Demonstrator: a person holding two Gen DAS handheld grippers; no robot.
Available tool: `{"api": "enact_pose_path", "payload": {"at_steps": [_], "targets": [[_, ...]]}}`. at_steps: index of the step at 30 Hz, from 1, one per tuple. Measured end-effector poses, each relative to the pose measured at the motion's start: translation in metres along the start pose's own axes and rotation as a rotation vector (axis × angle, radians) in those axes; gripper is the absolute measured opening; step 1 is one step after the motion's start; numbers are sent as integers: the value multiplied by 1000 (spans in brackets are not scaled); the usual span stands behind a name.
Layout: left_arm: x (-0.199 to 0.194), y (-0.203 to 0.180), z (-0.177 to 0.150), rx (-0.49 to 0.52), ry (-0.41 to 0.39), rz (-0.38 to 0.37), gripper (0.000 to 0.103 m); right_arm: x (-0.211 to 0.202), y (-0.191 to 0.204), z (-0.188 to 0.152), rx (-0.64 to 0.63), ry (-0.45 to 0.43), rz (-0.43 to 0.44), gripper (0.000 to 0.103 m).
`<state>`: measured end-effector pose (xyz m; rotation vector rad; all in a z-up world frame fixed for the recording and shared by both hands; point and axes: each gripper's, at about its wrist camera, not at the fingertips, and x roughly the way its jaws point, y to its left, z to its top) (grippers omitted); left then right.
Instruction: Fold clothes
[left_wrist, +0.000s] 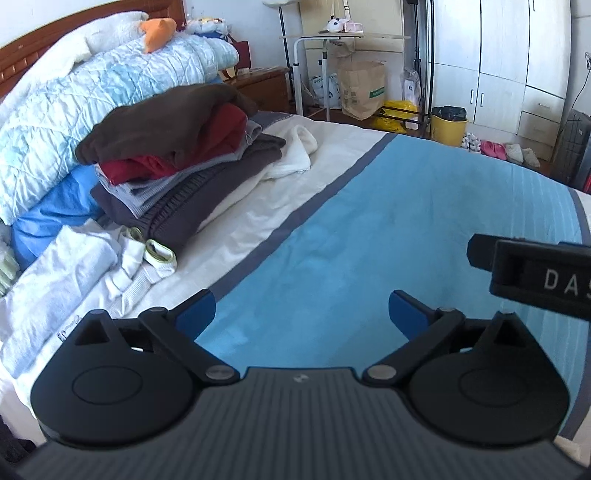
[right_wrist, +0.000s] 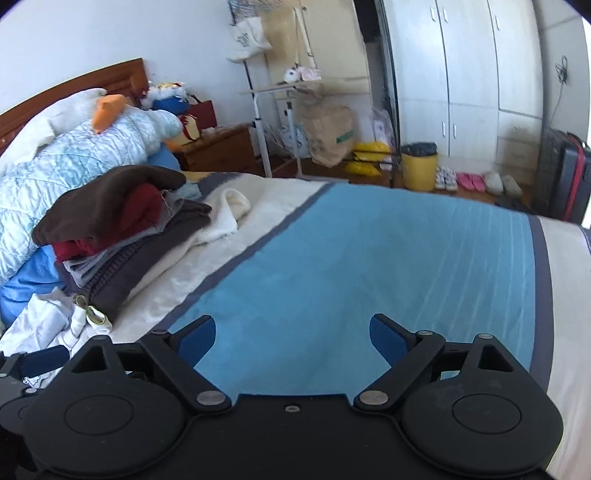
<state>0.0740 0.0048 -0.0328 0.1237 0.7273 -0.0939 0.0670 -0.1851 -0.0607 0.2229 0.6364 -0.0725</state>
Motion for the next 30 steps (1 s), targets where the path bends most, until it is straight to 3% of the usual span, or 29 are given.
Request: {"api": "enact_pose_path", "payload": {"at_steps": [30], "targets": [[13, -9, -8, 36, 28, -7, 102, 1, -12, -9, 26, 47, -25, 93]]}}
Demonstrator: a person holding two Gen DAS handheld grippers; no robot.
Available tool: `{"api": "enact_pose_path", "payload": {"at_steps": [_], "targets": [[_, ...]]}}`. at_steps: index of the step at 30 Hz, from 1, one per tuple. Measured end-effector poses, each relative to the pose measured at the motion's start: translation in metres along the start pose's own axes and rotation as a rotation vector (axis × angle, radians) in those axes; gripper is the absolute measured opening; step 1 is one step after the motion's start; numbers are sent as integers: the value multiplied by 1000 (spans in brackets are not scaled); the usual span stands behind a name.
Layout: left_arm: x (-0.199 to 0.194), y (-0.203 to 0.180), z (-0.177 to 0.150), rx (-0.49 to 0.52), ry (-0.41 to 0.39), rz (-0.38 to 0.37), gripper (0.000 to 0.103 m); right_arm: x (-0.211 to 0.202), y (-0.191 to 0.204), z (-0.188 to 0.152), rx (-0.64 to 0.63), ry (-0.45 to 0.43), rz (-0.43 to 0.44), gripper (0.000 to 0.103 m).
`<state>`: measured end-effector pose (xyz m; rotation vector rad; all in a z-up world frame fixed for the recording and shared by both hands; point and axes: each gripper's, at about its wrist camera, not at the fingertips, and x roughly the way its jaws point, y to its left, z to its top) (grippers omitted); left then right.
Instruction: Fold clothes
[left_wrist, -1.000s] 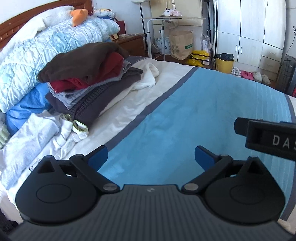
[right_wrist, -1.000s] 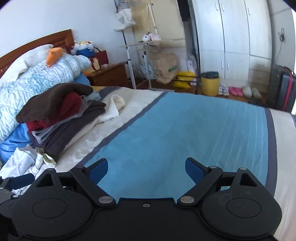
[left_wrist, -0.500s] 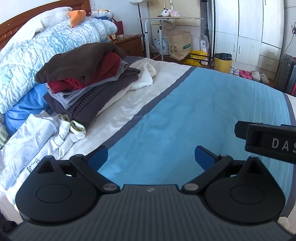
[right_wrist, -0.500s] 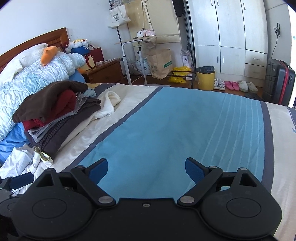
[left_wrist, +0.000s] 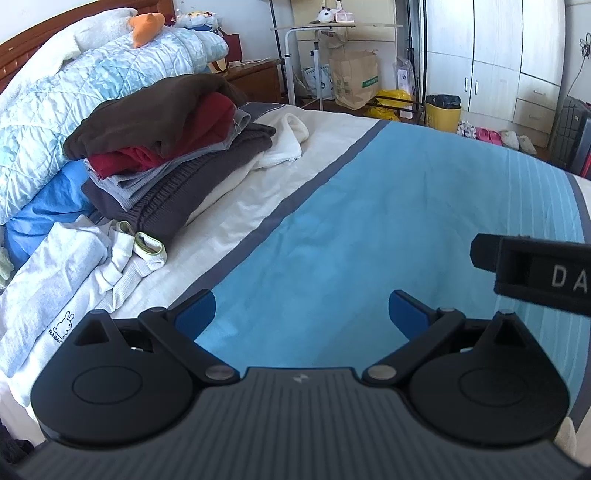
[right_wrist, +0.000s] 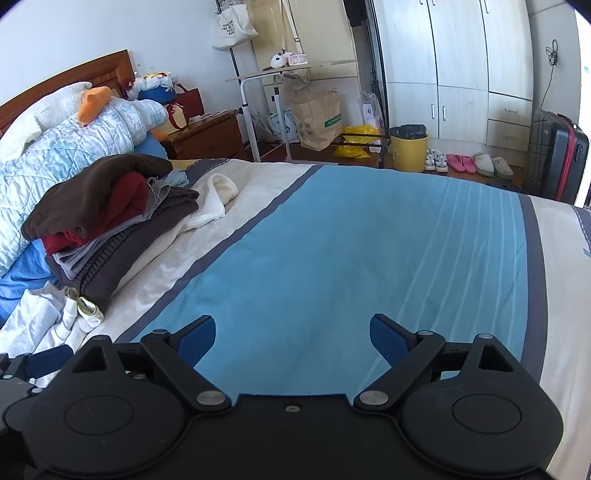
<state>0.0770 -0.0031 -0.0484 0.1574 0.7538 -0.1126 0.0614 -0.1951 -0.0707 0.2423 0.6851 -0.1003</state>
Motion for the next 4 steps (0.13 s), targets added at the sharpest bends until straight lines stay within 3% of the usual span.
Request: {"api": "enact_pose_path", "payload": {"at_steps": [4], "targets": [[6, -1, -2, -1, 14, -5, 102, 2, -1, -1, 7, 7, -2, 93]]}}
